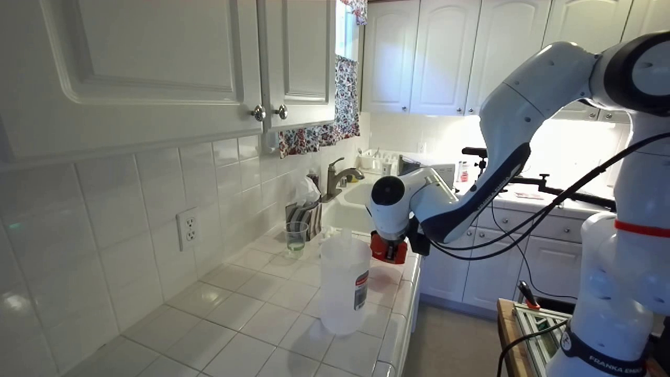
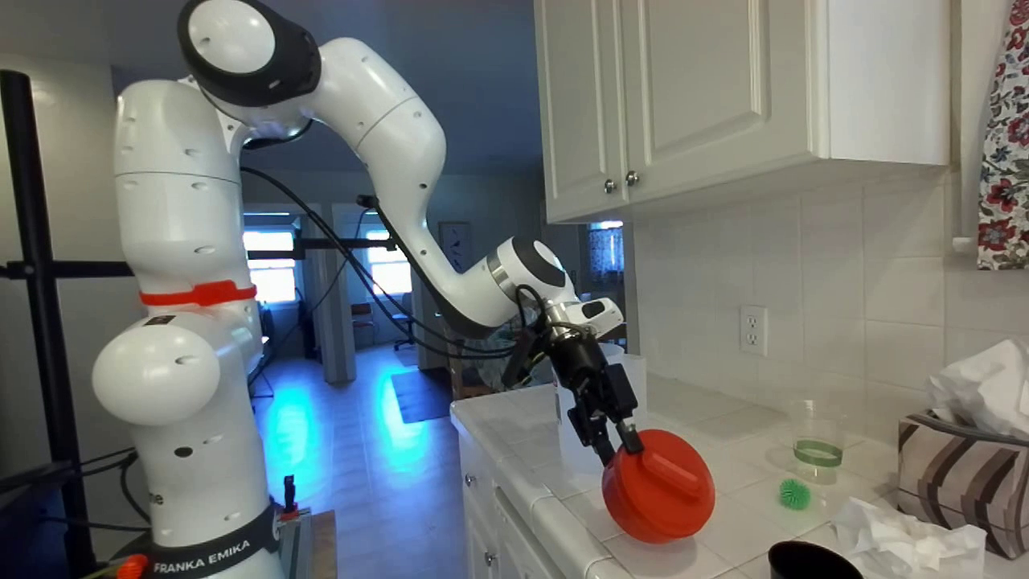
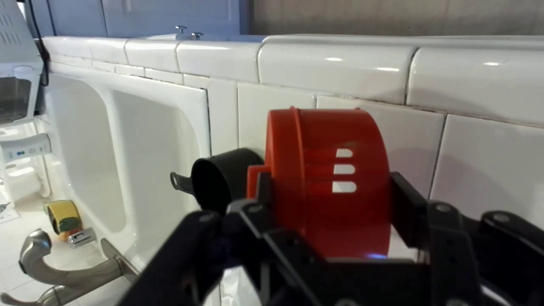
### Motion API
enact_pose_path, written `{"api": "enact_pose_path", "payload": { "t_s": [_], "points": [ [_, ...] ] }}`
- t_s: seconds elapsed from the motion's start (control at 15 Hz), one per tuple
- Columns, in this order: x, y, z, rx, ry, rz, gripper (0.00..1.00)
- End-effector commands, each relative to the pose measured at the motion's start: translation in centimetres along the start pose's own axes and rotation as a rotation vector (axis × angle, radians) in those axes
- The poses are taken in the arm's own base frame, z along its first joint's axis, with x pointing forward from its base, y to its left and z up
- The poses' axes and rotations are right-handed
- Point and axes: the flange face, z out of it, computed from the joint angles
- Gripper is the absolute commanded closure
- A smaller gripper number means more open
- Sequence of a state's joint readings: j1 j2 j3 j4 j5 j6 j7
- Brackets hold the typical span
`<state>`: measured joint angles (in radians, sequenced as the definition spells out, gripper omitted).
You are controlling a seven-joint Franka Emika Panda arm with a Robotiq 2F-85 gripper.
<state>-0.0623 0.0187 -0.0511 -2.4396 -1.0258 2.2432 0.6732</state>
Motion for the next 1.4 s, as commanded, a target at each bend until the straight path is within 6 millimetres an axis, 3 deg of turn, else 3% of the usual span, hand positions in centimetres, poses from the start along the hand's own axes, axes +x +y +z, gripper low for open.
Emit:
{"api": "enact_pose_path", "payload": {
  "t_s": [0.0, 0.67, 0.73, 0.93, 1.33],
  "points": [
    [-0.4, -1.0, 1.7, -0.034, 0.002, -0.032, 0.59],
    [-0.3, -2.8, 4.0, -0.110, 0.017, -0.037, 0.59],
    [-0.3, -2.8, 4.1, -0.113, 0.015, -0.031, 0.09],
    [-0.2, -2.8, 4.1, -0.109, 0.013, -0.014, 0.00],
    [-0.1, -2.6, 4.0, -0.104, 0.011, 0.014, 0.00]
  ]
}}
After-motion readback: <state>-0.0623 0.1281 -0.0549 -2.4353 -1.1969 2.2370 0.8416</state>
